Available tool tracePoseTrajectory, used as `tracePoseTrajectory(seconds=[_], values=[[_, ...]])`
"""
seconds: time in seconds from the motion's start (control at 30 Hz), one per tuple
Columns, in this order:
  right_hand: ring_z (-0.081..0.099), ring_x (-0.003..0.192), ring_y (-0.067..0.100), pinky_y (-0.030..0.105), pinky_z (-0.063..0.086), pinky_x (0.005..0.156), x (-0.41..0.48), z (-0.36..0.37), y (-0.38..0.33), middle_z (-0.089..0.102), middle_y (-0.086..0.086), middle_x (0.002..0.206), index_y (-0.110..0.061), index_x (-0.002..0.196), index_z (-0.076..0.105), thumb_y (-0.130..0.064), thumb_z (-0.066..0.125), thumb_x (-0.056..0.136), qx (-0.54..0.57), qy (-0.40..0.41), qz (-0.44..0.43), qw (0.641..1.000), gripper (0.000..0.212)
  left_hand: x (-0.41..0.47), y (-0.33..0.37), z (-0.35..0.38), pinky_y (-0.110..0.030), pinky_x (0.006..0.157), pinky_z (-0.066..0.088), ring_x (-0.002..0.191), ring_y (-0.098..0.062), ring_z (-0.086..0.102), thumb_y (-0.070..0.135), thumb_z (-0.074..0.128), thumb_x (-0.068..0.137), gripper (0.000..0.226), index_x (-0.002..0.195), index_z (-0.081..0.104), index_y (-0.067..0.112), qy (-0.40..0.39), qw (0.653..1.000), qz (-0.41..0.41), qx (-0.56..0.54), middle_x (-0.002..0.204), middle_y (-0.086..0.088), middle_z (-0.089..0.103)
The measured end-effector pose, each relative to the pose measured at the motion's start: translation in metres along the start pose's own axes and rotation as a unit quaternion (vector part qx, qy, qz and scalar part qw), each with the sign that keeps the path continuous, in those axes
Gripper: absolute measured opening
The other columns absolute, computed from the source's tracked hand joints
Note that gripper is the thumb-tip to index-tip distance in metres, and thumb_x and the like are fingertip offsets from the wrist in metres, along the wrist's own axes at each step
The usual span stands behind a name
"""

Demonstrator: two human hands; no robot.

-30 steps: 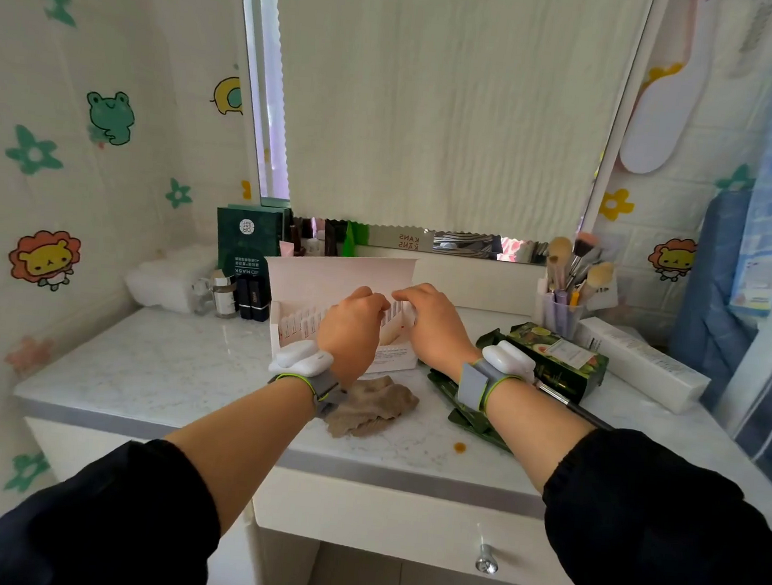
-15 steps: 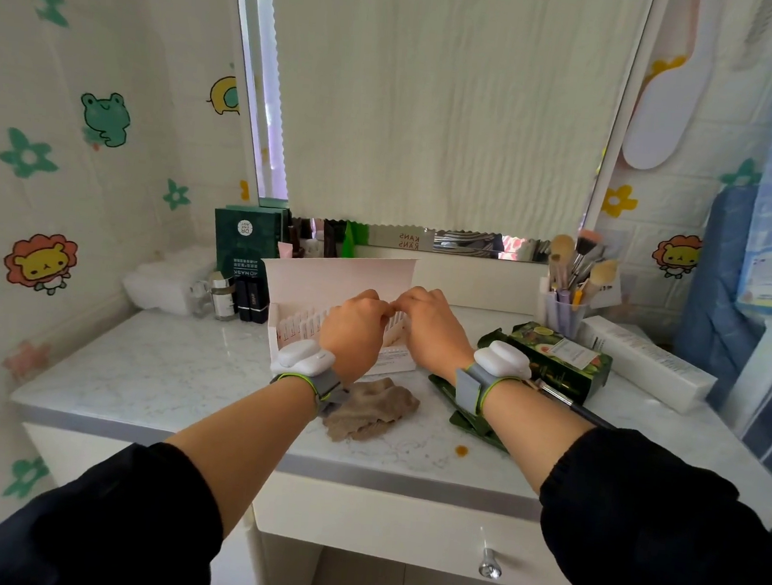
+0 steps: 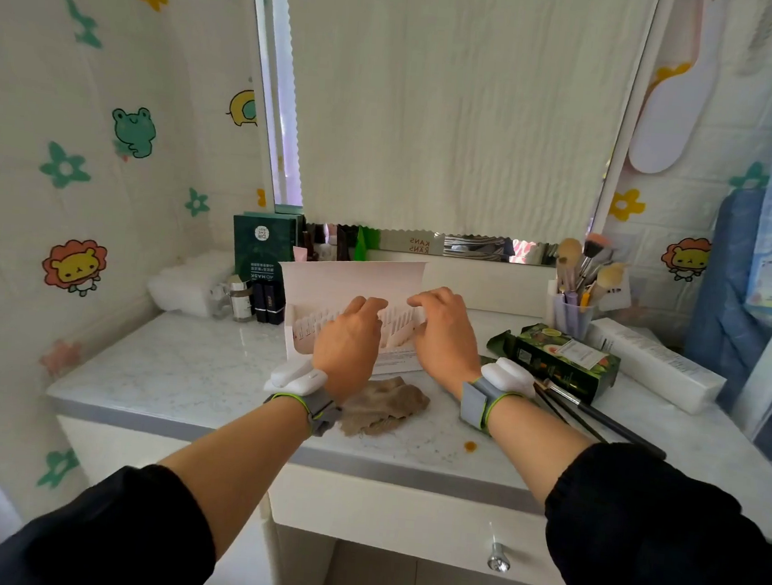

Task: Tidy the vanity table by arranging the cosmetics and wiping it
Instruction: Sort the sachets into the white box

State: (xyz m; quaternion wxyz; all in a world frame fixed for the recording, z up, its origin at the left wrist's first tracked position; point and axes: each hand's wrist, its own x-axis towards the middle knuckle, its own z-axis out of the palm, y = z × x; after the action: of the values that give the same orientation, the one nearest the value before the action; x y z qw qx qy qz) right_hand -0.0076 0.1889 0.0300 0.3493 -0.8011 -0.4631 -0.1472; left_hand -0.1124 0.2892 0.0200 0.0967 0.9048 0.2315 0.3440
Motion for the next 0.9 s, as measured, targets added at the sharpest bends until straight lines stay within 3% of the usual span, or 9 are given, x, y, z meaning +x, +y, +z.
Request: tracePoseTrajectory(seconds=[0.1, 0.23, 0.43, 0.57, 0.73, 0.9], values=[[0.045, 0.111, 0.025, 0.038, 0.047, 0.081, -0.006, 0.005, -0.011, 0.053, 0.008, 0.115, -0.008, 0.111, 0.063, 0.006, 0.046, 0.086, 0.012, 0.036, -0.003, 0.999, 0.033, -0.008, -0.008, -0.011, -0.048, 0.073, 0.051, 0.089, -0.032, 0.062, 0.017, 0.042, 0.099, 0.027, 0.123, 0.053, 0.015, 0.018, 0.999, -0.034, -0.008, 0.116, -0.005, 0.058], [0.046, 0.108, 0.023, 0.035, 0.046, 0.079, -0.013, 0.015, -0.028, 0.053, 0.007, 0.109, -0.009, 0.104, 0.064, 0.002, 0.047, 0.087, 0.015, 0.017, -0.020, 1.000, 0.026, -0.019, -0.023, -0.027, -0.047, 0.069, 0.051, 0.085, -0.032, 0.060, 0.018, 0.043, 0.098, 0.022, 0.118, 0.051, 0.014, 0.041, 0.997, -0.065, 0.006, 0.115, -0.005, 0.055], [0.046, 0.112, 0.025, 0.036, 0.044, 0.089, -0.019, 0.034, -0.041, 0.051, 0.007, 0.115, -0.011, 0.111, 0.062, -0.006, 0.050, 0.090, 0.006, -0.050, -0.031, 0.998, 0.024, -0.036, -0.035, -0.046, -0.042, 0.062, 0.048, 0.076, -0.031, 0.056, 0.019, 0.046, 0.097, 0.016, 0.110, 0.045, 0.010, 0.065, 0.990, -0.128, -0.003, 0.112, -0.006, 0.049], [0.043, 0.116, 0.025, 0.034, 0.044, 0.088, -0.024, 0.042, -0.047, 0.049, 0.007, 0.121, -0.009, 0.118, 0.058, -0.008, 0.050, 0.093, -0.003, -0.079, -0.032, 0.996, 0.027, -0.043, -0.046, -0.046, -0.035, 0.058, 0.039, 0.078, -0.027, 0.052, 0.023, 0.056, 0.093, 0.028, 0.111, 0.041, 0.010, 0.082, 0.984, -0.156, -0.016, 0.113, -0.008, 0.047], [0.042, 0.116, 0.024, 0.033, 0.044, 0.086, -0.026, 0.053, -0.049, 0.049, 0.007, 0.122, -0.011, 0.119, 0.057, -0.011, 0.050, 0.093, -0.029, -0.087, -0.015, 0.996, 0.027, -0.047, -0.061, -0.037, -0.043, 0.078, 0.050, 0.110, -0.031, 0.051, 0.027, 0.070, 0.084, 0.054, 0.124, 0.037, 0.011, 0.056, 0.981, -0.182, -0.038, 0.124, -0.008, 0.042], [0.042, 0.113, 0.025, 0.034, 0.044, 0.086, -0.024, 0.061, -0.048, 0.050, 0.007, 0.117, -0.012, 0.113, 0.059, -0.011, 0.049, 0.093, -0.057, -0.077, -0.017, 0.995, 0.023, -0.043, -0.071, -0.031, -0.045, 0.095, 0.048, 0.120, -0.031, 0.051, 0.026, 0.074, 0.081, 0.077, 0.139, 0.026, 0.012, -0.007, 0.973, -0.208, -0.104, 0.136, -0.010, 0.044]])
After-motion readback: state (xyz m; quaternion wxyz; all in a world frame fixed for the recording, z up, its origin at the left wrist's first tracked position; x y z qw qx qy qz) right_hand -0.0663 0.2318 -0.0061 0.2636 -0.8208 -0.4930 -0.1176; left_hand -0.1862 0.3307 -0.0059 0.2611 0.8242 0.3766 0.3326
